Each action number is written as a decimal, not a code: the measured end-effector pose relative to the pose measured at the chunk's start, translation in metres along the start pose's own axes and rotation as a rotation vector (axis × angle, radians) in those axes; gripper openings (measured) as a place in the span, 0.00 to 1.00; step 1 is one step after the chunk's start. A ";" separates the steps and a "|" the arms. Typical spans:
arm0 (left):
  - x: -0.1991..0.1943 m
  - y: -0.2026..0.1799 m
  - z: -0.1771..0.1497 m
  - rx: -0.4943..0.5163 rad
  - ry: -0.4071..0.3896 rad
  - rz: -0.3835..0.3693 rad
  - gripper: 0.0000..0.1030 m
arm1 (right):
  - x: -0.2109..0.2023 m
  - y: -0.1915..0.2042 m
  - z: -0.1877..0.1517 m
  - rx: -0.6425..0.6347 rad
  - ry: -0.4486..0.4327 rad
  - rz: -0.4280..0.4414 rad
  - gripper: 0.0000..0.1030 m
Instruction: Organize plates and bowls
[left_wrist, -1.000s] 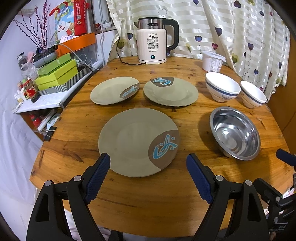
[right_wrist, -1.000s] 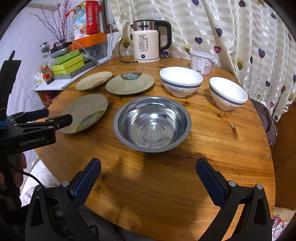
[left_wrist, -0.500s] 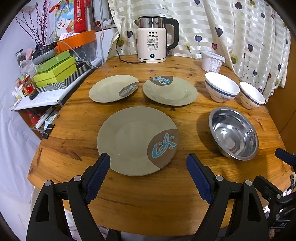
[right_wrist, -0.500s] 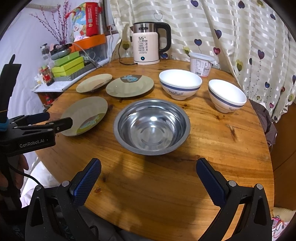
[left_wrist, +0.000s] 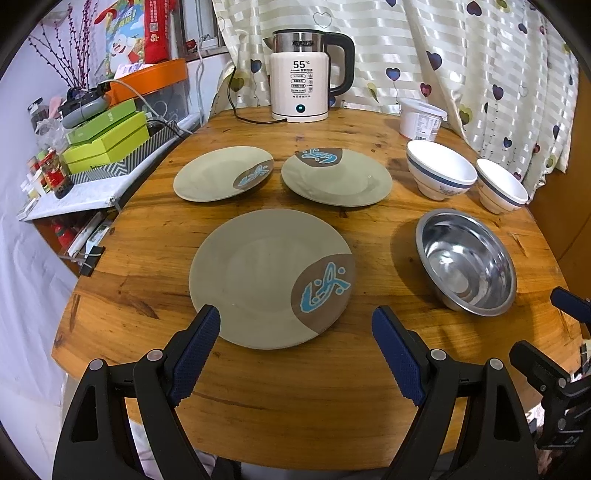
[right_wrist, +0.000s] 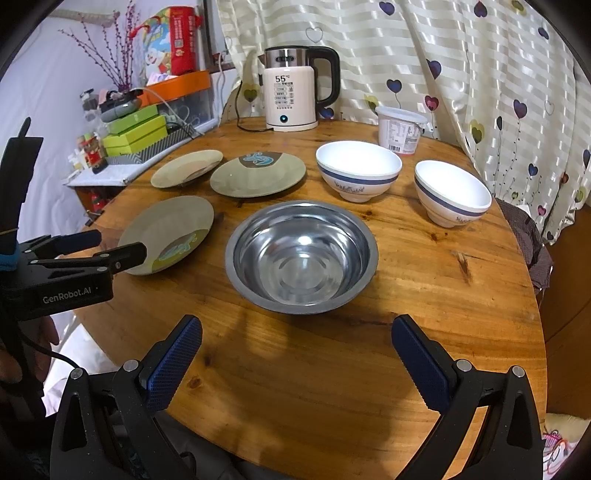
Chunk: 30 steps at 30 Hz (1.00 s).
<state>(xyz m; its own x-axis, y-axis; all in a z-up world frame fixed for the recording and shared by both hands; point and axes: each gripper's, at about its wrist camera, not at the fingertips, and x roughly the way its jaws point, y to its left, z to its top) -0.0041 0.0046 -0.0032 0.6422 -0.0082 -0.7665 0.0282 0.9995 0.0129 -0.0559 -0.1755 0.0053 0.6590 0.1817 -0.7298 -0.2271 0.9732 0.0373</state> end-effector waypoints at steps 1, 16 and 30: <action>0.000 0.000 0.000 0.001 0.000 -0.001 0.82 | -0.001 0.000 0.001 0.000 -0.002 0.000 1.00; 0.008 0.003 -0.001 -0.019 0.031 -0.036 0.82 | 0.003 0.000 0.007 0.014 -0.012 0.008 1.00; 0.006 0.007 0.000 -0.024 0.023 -0.064 0.82 | 0.005 0.000 0.007 0.011 -0.005 0.012 1.00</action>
<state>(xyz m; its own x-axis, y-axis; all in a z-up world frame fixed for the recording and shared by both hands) -0.0002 0.0113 -0.0078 0.6218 -0.0719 -0.7799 0.0499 0.9974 -0.0521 -0.0476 -0.1735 0.0069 0.6597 0.1937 -0.7262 -0.2266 0.9725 0.0537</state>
